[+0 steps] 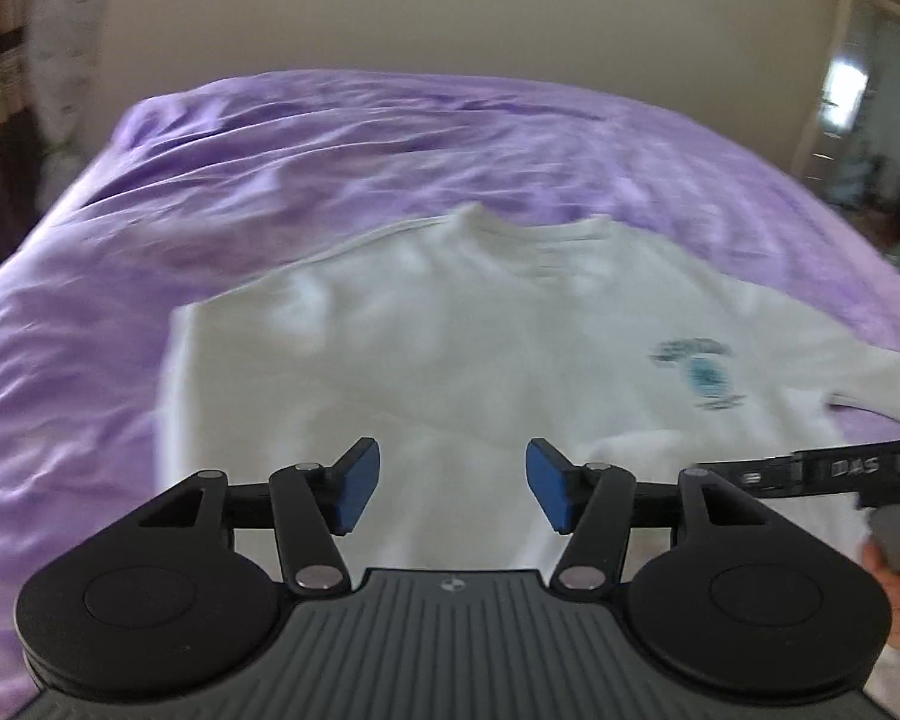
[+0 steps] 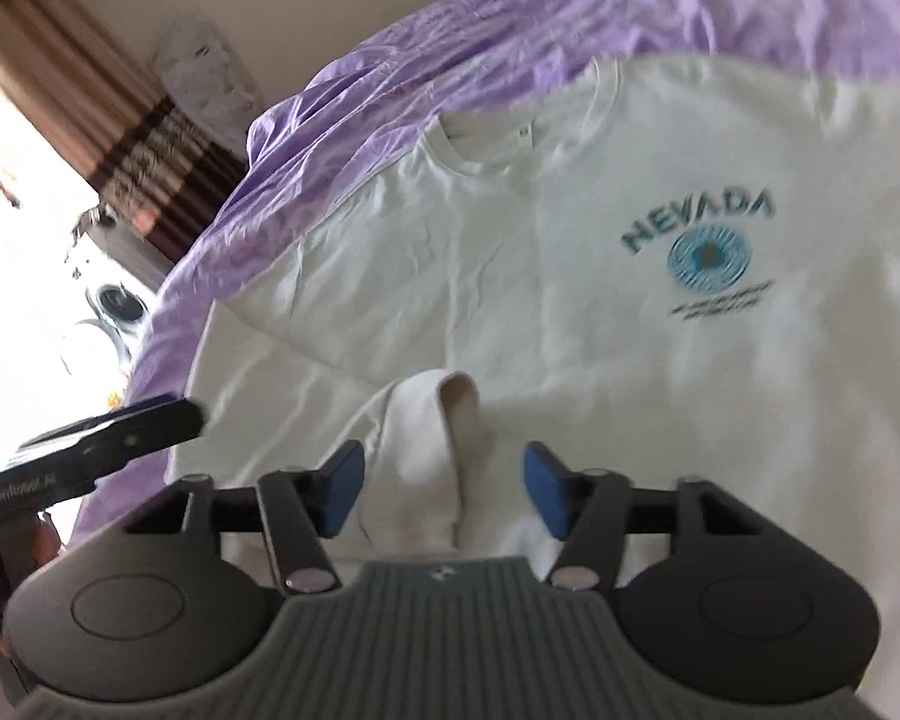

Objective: Fold small clothes

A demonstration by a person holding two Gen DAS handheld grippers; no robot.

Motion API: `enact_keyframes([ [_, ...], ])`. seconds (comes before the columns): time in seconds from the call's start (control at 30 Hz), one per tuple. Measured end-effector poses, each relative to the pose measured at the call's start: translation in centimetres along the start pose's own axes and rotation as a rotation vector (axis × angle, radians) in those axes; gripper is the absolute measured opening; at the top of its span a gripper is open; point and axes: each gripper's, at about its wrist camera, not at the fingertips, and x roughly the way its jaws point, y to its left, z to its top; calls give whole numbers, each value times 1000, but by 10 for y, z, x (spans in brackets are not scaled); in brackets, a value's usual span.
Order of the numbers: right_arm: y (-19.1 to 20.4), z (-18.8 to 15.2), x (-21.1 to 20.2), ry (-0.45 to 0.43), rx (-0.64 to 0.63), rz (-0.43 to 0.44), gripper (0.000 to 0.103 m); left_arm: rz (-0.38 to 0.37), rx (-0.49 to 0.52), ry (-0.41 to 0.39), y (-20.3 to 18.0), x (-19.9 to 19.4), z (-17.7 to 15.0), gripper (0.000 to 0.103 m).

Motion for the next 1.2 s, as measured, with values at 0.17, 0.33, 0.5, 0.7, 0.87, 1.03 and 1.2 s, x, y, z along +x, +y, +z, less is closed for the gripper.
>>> enact_keyframes([
  [0.17, -4, -11, 17, 28, 117, 29, 31, 35, -14, 42, 22, 4, -20, 59],
  [0.33, -2, -16, 23, 58, 100, 3, 30, 57, 4, 95, 30, 12, -36, 44],
  [0.5, 2, -16, 20, 83, 87, 45, 1, 74, -18, 104, 35, 7, -50, 34],
  [0.7, 13, -39, -20, 76, -23, 63, 0, 71, -71, 141, 48, 12, -60, 32],
  [0.87, -4, -68, -3, 200, 11, 25, 6, 75, -62, 132, 49, 3, -62, 32],
  [1.03, -10, -46, -23, 59, 105, 60, 48, 98, -47, 98, 56, -14, -52, 32],
  [1.2, -29, -23, -2, 36, 214, 10, 48, 107, -74, 66, 61, -23, -45, 32],
])
